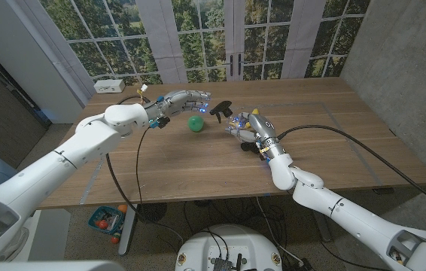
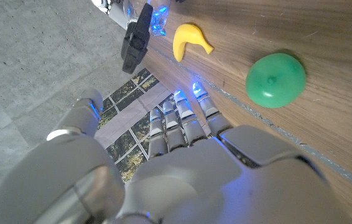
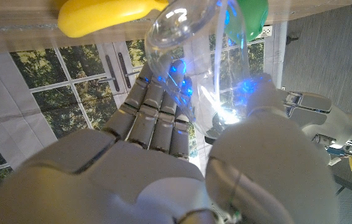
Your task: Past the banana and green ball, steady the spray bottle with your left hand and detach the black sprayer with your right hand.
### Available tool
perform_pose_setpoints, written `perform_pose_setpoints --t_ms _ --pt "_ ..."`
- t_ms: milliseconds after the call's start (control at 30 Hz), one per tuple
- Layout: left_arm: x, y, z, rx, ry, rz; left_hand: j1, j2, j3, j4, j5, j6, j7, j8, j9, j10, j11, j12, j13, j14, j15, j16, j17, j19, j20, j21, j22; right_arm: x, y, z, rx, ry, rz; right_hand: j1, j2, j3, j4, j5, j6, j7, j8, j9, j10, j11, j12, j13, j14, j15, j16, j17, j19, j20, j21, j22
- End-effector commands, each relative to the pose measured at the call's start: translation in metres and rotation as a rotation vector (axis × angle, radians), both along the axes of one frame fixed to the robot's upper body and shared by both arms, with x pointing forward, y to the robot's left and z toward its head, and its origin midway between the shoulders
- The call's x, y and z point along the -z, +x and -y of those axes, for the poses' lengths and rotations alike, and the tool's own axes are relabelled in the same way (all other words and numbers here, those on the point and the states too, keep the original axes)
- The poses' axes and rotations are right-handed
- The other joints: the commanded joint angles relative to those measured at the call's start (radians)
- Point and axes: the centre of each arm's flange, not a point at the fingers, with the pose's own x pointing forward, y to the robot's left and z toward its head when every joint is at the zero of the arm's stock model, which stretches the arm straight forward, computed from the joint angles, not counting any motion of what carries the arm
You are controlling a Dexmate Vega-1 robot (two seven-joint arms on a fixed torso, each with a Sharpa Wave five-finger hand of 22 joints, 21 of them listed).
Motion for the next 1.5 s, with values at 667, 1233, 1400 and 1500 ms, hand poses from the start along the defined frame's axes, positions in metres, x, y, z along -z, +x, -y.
perform_pose_setpoints --t_ms 667,1233,1400,1500 --pt "-0.009 -0.005 0.028 -0.024 0.228 -0.088 0.082 0.006 -0.095 0.016 0.004 0.272 0.150 0.048 0.006 0.290 -0.004 0.059 0.001 0.236 -0.057 0.075 0.012 0.176 -0.048 0.029 0.014 -0.007 0.002 0.000 0.045 -0.042 0.073 0.187 0.180 0.017 0.026 0.016 0.235 -0.235 0.013 0.004 0.184 -0.184 0.001 0.008 0.023 -0.162 -0.031 0.034 -0.023 -0.106 0.040 -0.001" --pt "-0.019 -0.010 0.051 0.019 0.376 -0.068 0.305 0.067 -0.080 -0.003 0.005 0.361 0.018 0.031 0.010 0.303 -0.100 0.017 0.000 0.217 -0.115 0.065 0.015 0.180 -0.069 0.036 0.019 -0.004 0.017 0.003 0.103 -0.062 0.043 0.184 0.178 0.013 0.029 0.020 0.231 -0.237 0.016 0.011 0.182 -0.185 0.000 0.017 0.025 -0.162 -0.051 0.055 -0.040 -0.113 0.061 -0.005" --pt "-0.023 -0.016 0.056 0.018 0.393 -0.027 0.439 0.106 -0.062 -0.009 0.015 0.337 -0.022 0.012 0.012 0.269 -0.122 -0.005 0.002 0.205 -0.142 0.059 0.020 0.172 -0.075 0.043 0.022 0.000 0.024 0.002 0.119 -0.085 0.031 0.184 0.176 0.012 0.029 0.021 0.229 -0.241 0.018 0.014 0.180 -0.185 0.000 0.019 0.025 -0.162 -0.058 0.061 -0.047 -0.116 0.067 -0.006" --pt "-0.026 -0.019 0.060 0.025 0.401 -0.010 0.464 0.113 -0.063 -0.007 0.016 0.333 -0.026 0.009 0.013 0.263 -0.137 -0.008 0.003 0.210 -0.151 0.063 0.023 0.176 -0.082 0.047 0.023 0.001 0.026 0.001 0.122 -0.094 0.031 0.183 0.176 0.010 0.030 0.022 0.227 -0.245 0.020 0.019 0.179 -0.185 0.001 0.024 0.024 -0.162 -0.063 0.066 -0.053 -0.118 0.071 -0.007"
